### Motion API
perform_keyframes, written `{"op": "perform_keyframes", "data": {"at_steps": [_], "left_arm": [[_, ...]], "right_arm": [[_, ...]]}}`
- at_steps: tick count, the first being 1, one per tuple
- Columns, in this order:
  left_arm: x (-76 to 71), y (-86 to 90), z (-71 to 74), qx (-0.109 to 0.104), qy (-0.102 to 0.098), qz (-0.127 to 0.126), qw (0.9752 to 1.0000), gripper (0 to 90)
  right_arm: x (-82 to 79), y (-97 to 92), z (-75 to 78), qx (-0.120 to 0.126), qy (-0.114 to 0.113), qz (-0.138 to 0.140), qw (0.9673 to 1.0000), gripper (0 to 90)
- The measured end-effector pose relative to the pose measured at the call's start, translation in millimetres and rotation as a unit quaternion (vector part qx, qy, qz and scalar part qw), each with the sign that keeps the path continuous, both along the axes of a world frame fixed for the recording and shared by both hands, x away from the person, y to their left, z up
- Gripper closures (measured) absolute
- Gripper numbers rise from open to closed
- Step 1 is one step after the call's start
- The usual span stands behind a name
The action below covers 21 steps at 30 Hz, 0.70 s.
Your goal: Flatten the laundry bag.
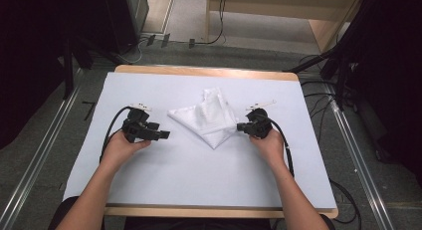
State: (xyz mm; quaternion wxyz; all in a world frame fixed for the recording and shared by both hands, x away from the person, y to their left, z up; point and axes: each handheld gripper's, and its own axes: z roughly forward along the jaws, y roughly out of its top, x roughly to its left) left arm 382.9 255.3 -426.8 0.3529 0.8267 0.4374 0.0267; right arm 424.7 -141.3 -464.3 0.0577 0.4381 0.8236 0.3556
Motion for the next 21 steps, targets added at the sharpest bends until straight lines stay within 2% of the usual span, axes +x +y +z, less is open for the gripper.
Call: {"op": "perform_keyframes", "data": {"at_steps": [3, 7, 9, 12, 14, 20, 21], "left_arm": [[0.1, 0.3, 0.0, -0.001, 0.000, 0.002, 1.0000, 35.2], [0.6, 1.2, -0.3, 0.002, 0.001, 0.004, 1.0000, 35.2], [0.9, 2.2, -0.3, 0.002, 0.000, 0.004, 1.0000, 35.2], [1.1, 3.6, 0.1, 0.001, 0.001, 0.007, 1.0000, 35.3], [1.2, 6.1, 1.0, 0.000, -0.001, 0.009, 1.0000, 35.3], [0.5, 11.6, 2.4, -0.001, -0.003, 0.017, 0.9998, 35.3], [0.3, 12.7, 2.8, 0.006, -0.005, 0.019, 0.9998, 35.3]], "right_arm": [[-0.2, 1.4, -1.2, -0.001, 0.004, 0.002, 1.0000, 90.0], [-1.8, 5.4, 1.0, 0.003, -0.008, 0.011, 0.9999, 90.0], [-2.7, 6.0, 3.1, 0.009, -0.007, 0.011, 0.9999, 90.0], [-4.4, 7.9, 7.4, 0.015, -0.013, 0.013, 0.9997, 90.0], [-6.2, 11.6, 13.2, 0.024, -0.025, 0.016, 0.9993, 90.0], [-10.0, 20.3, 20.6, 0.028, -0.039, 0.025, 0.9985, 90.0], [-10.5, 22.3, 21.9, 0.029, -0.041, 0.027, 0.9983, 90.0]]}}
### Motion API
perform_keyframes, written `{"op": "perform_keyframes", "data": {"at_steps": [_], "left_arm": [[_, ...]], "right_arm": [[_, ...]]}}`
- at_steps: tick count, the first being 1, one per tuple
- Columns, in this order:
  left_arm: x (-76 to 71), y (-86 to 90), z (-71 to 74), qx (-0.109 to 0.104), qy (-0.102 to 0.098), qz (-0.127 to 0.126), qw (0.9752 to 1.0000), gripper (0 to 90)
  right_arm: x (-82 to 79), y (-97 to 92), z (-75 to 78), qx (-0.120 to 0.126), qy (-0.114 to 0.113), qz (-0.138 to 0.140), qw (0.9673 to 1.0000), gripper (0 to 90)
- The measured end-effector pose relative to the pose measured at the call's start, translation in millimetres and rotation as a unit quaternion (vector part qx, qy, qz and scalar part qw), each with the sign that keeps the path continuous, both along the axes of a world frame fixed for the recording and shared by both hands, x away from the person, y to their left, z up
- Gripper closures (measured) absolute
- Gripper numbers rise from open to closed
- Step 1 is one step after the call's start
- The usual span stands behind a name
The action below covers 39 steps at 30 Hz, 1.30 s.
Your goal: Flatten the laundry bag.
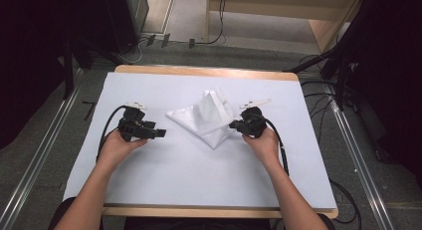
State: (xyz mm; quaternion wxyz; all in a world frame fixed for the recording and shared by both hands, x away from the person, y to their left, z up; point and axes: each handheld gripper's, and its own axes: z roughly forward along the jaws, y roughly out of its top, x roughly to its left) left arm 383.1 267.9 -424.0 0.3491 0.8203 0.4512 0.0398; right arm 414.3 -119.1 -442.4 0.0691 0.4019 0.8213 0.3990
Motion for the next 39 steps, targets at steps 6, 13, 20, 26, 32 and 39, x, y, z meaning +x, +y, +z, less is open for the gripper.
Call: {"op": "perform_keyframes", "data": {"at_steps": [6, 13, 20, 26, 32, 39], "left_arm": [[-3.2, 11.0, 2.4, -0.005, -0.003, 0.012, 0.9999, 35.2], [-6.1, 20.9, 2.9, -0.011, -0.001, 0.026, 0.9996, 35.2], [-11.2, 28.9, 3.1, -0.011, 0.000, 0.035, 0.9993, 35.3], [-12.0, 33.3, 3.4, -0.015, -0.002, 0.042, 0.9990, 35.3], [-11.5, 31.9, 2.8, -0.011, 0.001, 0.041, 0.9991, 35.3], [-11.5, 30.8, 2.5, -0.009, -0.001, 0.042, 0.9991, 35.3]], "right_arm": [[-2.6, 11.4, 8.4, 0.013, -0.014, 0.015, 0.9997, 90.0], [-4.8, 24.4, 15.0, 0.020, -0.027, 0.028, 0.9991, 90.0], [-2.3, 29.2, 16.3, 0.010, -0.024, 0.031, 0.9992, 90.0], [10.0, 5.0, 5.5, -0.016, 0.003, 0.001, 0.9999, 88.9], [22.0, -18.3, 17.3, 0.004, -0.010, -0.027, 0.9996, 80.8], [51.5, -5.7, 4.7, -0.002, 0.017, -0.032, 0.9993, 63.9]]}}
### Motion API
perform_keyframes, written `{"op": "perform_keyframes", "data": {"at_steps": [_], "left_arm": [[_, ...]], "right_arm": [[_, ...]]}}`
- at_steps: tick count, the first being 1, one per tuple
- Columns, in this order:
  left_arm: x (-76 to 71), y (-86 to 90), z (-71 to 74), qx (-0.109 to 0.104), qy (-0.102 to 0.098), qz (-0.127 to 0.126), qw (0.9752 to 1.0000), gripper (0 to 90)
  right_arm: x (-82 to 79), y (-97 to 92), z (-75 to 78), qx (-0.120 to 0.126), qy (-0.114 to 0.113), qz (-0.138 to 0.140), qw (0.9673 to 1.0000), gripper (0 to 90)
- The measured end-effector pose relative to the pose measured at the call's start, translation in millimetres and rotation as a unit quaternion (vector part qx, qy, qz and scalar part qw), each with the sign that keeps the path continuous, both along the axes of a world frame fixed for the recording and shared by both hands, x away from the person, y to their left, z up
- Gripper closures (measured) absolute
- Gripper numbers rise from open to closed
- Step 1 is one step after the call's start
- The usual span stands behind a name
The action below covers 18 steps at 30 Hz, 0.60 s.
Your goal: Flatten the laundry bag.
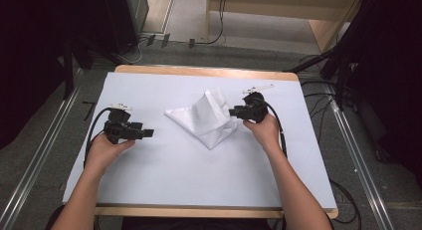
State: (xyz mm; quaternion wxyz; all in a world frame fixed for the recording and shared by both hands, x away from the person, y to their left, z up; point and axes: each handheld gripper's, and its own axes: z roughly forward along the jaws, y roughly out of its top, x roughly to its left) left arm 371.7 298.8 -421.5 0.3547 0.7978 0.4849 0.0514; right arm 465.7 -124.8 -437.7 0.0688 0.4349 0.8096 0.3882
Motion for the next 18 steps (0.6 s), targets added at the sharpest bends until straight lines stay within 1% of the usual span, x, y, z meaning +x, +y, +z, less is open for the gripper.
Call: {"op": "perform_keyframes", "data": {"at_steps": [1, 2, 3, 4, 7, 8, 10, 12, 13, 14, 15, 16, 18], "left_arm": [[0.1, 0.1, -0.1, 0.001, 0.001, 0.000, 1.0000, 35.2], [0.1, 0.1, -0.1, 0.001, 0.001, 0.000, 1.0000, 35.2], [0.2, 0.0, -1.1, -0.002, 0.001, 0.003, 1.0000, 35.3], [0.3, 0.2, -1.5, -0.002, 0.001, 0.003, 1.0000, 35.3], [0.5, 0.7, -1.7, 0.000, 0.002, 0.001, 1.0000, 35.3], [0.5, 1.2, -1.4, 0.000, 0.001, 0.000, 1.0000, 35.3], [0.6, 1.5, -1.3, -0.001, 0.001, 0.000, 1.0000, 35.3], [0.9, 1.4, -1.7, 0.000, 0.002, 0.001, 1.0000, 35.3], [0.9, 1.4, -1.7, 0.000, 0.002, 0.001, 1.0000, 35.3], [1.0, 1.0, -2.2, -0.001, 0.002, 0.001, 1.0000, 35.3], [1.2, 0.7, -2.4, 0.001, 0.004, 0.000, 1.0000, 35.3], [1.2, 0.7, -2.4, 0.001, 0.004, 0.000, 1.0000, 35.3], [1.0, 0.8, -2.0, -0.001, 0.002, 0.000, 1.0000, 35.3]], "right_arm": [[2.5, 1.9, -2.0, -0.003, -0.001, 0.002, 1.0000, 61.4], [2.5, 1.9, -2.0, -0.003, -0.001, 0.002, 1.0000, 61.4], [7.7, 6.7, -6.5, -0.007, 0.002, -0.001, 1.0000, 57.6], [10.1, 8.4, -9.4, -0.006, 0.005, 0.002, 1.0000, 55.4], [15.2, 13.6, -19.8, -0.013, 0.009, -0.001, 0.9999, 54.7], [16.6, 15.2, -24.1, -0.013, 0.013, -0.002, 0.9998, 55.9], [17.5, 17.3, -29.1, -0.016, 0.019, 0.001, 0.9997, 59.1], [16.2, 18.7, -30.3, -0.021, 0.012, 0.003, 0.9997, 65.7], [15.7, 19.5, -30.1, -0.023, 0.012, 0.001, 0.9997, 73.3], [15.7, 19.5, -30.1, -0.023, 0.012, 0.001, 0.9997, 73.3], [13.4, 21.5, -30.2, -0.028, 0.011, 0.007, 0.9995, 82.8], [12.9, 22.3, -29.9, -0.028, 0.008, 0.013, 0.9995, 85.7], [11.4, 24.3, -25.6, -0.029, 0.005, 0.015, 0.9994, 87.5]]}}
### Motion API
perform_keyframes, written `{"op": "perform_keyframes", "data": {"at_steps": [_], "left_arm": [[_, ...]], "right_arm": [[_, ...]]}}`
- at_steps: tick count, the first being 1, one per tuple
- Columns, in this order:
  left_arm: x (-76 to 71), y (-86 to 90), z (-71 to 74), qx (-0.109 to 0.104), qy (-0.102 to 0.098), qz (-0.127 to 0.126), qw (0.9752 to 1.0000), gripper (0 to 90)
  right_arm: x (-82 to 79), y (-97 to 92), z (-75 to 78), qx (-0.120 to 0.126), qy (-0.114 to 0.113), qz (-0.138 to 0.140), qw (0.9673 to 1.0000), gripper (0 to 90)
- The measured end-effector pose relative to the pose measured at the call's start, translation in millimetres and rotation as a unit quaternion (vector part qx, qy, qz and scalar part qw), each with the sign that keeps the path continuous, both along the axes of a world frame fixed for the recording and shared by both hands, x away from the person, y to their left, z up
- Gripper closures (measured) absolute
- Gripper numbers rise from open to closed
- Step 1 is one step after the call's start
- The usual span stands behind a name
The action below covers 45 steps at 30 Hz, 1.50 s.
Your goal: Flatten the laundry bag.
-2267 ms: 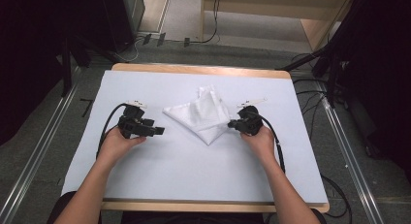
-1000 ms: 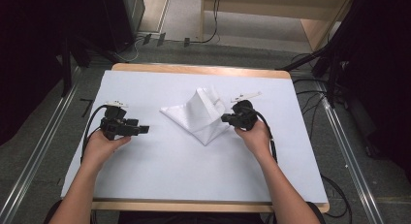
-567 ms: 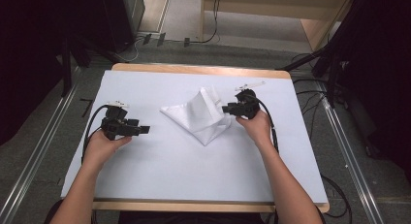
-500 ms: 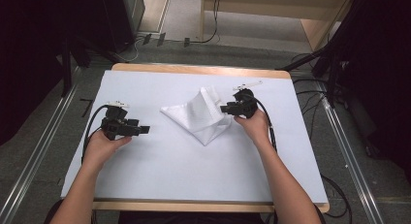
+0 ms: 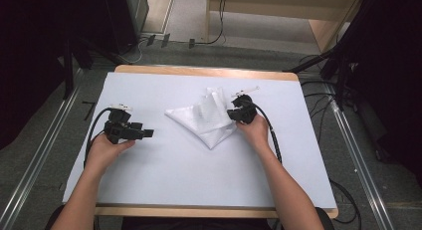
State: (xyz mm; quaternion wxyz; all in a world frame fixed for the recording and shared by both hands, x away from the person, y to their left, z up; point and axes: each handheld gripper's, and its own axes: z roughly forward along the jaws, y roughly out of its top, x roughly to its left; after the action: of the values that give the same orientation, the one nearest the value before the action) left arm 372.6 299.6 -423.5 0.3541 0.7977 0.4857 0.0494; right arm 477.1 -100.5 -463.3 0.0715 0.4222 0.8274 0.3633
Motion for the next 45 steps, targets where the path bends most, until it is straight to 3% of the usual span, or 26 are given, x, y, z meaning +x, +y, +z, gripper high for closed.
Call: {"op": "perform_keyframes", "data": {"at_steps": [6, 7, 11, 14, 19, 32, 37, 38, 42, 45], "left_arm": [[0.1, 4.3, 1.9, -0.001, -0.001, 0.005, 1.0000, 35.3], [0.1, 5.6, 2.4, -0.001, -0.002, 0.005, 1.0000, 35.3], [-0.5, 7.9, 4.1, -0.003, -0.004, 0.009, 0.9999, 35.4], [-0.8, 10.1, 4.9, -0.004, -0.004, 0.012, 0.9999, 35.4], [-2.3, 18.4, 6.6, -0.009, -0.007, 0.024, 0.9997, 35.5], [-4.8, 24.5, 5.2, -0.006, -0.007, 0.032, 0.9995, 35.5], [-4.5, 23.7, 3.9, -0.005, -0.006, 0.030, 0.9995, 35.6], [-4.3, 23.0, 3.8, -0.004, -0.005, 0.031, 0.9995, 35.5], [-4.2, 22.5, 3.9, -0.004, -0.005, 0.030, 0.9995, 35.6], [-4.0, 21.9, 4.1, -0.004, -0.007, 0.028, 0.9996, 35.7]], "right_arm": [[-6.5, 0.7, 24.2, 0.023, -0.012, 0.006, 0.9996, 88.1], [-11.3, 4.0, 35.8, 0.035, -0.023, 0.016, 0.9990, 88.1], [-20.8, 13.0, 48.4, 0.048, -0.029, 0.037, 0.9977, 88.3], [-26.7, 19.2, 52.9, 0.048, -0.029, 0.048, 0.9973, 88.3], [-35.6, 31.7, 58.8, 0.070, -0.024, 0.074, 0.9945, 88.3], [-53.4, 68.1, 59.4, 0.062, -0.018, 0.134, 0.9889, 87.0], [-58.5, 74.1, 62.1, 0.065, -0.018, 0.145, 0.9871, 80.4], [-59.9, 73.6, 65.1, 0.066, -0.021, 0.150, 0.9863, 74.0], [-62.7, 69.0, 72.4, 0.056, -0.039, 0.146, 0.9869, 64.5], [-63.6, 60.1, 79.5, 0.063, -0.047, 0.138, 0.9873, 61.3]]}}
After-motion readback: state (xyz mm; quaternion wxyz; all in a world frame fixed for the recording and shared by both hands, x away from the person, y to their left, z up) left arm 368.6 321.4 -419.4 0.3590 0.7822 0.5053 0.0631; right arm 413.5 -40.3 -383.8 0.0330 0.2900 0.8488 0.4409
